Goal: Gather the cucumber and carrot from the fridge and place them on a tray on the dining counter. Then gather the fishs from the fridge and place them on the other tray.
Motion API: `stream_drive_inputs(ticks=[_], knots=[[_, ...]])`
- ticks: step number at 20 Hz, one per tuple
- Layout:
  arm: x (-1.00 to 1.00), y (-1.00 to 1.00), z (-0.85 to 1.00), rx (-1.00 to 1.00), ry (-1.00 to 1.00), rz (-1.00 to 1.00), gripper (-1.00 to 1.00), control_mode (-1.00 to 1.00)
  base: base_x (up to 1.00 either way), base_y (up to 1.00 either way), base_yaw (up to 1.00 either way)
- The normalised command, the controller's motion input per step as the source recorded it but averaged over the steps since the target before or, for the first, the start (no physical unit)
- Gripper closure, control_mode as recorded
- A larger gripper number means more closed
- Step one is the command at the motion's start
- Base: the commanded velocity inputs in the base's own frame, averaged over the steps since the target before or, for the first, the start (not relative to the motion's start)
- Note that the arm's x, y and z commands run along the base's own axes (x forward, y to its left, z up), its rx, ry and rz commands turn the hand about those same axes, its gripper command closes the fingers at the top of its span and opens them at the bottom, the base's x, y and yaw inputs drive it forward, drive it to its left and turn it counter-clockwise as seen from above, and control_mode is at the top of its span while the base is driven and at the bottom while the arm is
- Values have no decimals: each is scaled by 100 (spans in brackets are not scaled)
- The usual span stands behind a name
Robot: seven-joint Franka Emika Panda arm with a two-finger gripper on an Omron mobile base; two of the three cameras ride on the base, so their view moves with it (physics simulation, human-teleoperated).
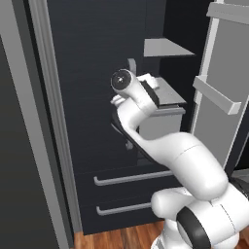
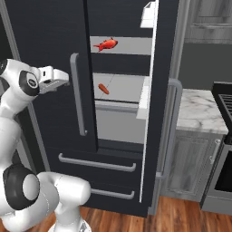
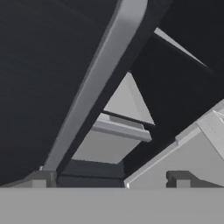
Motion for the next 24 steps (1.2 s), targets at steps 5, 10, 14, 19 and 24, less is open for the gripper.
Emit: stream_drive_inputs(ticks=[5,10,14,19,24], knots=[[12,-22,-10,20,-16,6,-100,-100,0,0,0],[40,-4,-3,11,-7,6,-100,-100,0,0,0],[65,4,2,0,4,10,-100,-100,0,0,0],[59,16,10,1,8,11,-100,-100,0,0,0],[13,18,3,0,1,1,-100,-100,0,0,0]])
